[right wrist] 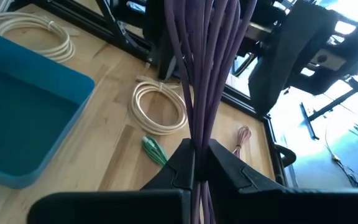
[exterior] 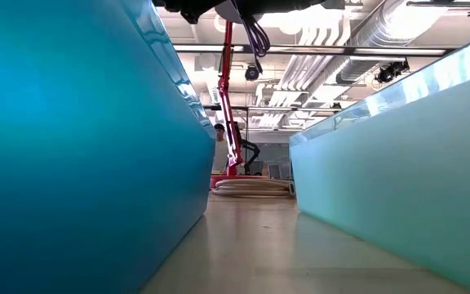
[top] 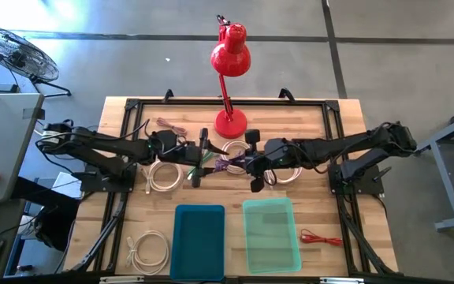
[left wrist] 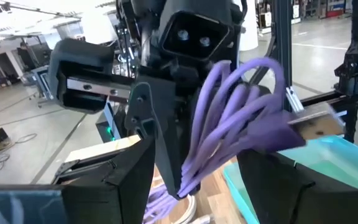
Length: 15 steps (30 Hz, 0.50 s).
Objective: Pick & Place USB Port
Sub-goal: Put the purple charger cable into the blue bin
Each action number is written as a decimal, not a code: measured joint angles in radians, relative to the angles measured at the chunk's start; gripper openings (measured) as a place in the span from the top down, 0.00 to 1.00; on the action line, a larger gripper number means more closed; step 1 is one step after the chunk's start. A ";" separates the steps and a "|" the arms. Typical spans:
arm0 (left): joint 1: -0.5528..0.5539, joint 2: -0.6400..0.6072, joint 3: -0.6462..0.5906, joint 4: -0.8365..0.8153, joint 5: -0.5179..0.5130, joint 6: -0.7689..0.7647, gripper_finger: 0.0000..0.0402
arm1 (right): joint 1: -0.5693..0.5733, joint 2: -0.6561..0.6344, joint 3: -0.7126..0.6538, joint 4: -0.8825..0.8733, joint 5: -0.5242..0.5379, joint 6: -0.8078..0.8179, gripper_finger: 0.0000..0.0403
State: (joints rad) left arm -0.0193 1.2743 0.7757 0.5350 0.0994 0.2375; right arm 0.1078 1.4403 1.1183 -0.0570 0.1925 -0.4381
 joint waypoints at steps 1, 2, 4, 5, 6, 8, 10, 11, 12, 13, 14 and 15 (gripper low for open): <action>0.000 0.000 0.000 -0.003 0.000 0.001 0.45 | 0.000 0.000 0.000 0.000 0.000 0.000 0.97; 0.000 0.000 0.000 -0.004 0.000 0.001 0.45 | 0.000 0.000 0.000 -0.001 0.000 0.001 0.97; 0.000 0.000 0.000 -0.001 0.002 0.001 0.45 | 0.000 0.000 0.000 -0.006 0.000 0.006 0.97; 0.000 0.000 0.000 -0.003 0.001 0.001 0.45 | 0.000 0.000 0.000 -0.006 0.000 0.010 0.97; 0.000 0.000 0.000 -0.005 0.001 0.001 0.45 | 0.000 0.000 0.000 -0.006 0.000 0.012 0.97; 0.000 0.000 0.000 -0.004 0.000 0.005 0.45 | 0.000 0.000 0.000 -0.006 0.000 0.013 0.97; 0.000 0.000 0.000 -0.003 0.000 0.017 0.45 | 0.000 0.000 0.000 -0.006 0.000 0.014 0.97; 0.000 0.000 0.000 -0.004 0.000 0.020 0.45 | 0.000 0.000 0.000 -0.006 0.000 0.014 0.97; 0.000 0.000 0.000 -0.004 0.000 0.020 0.45 | 0.000 0.000 0.000 -0.007 0.000 0.014 0.97; 0.000 0.000 0.000 -0.005 0.000 0.020 0.45 | 0.000 0.000 0.000 -0.007 0.000 0.014 0.97; 0.000 0.000 0.000 -0.008 0.000 0.020 0.45 | 0.000 0.000 0.000 -0.007 0.000 0.014 0.97; 0.000 0.000 0.000 -0.011 0.000 0.020 0.45 | 0.000 0.000 0.000 -0.010 0.000 0.014 0.97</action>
State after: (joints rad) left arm -0.0193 1.2747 0.7757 0.5239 0.0990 0.2573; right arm 0.1074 1.4399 1.1183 -0.0668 0.1923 -0.4236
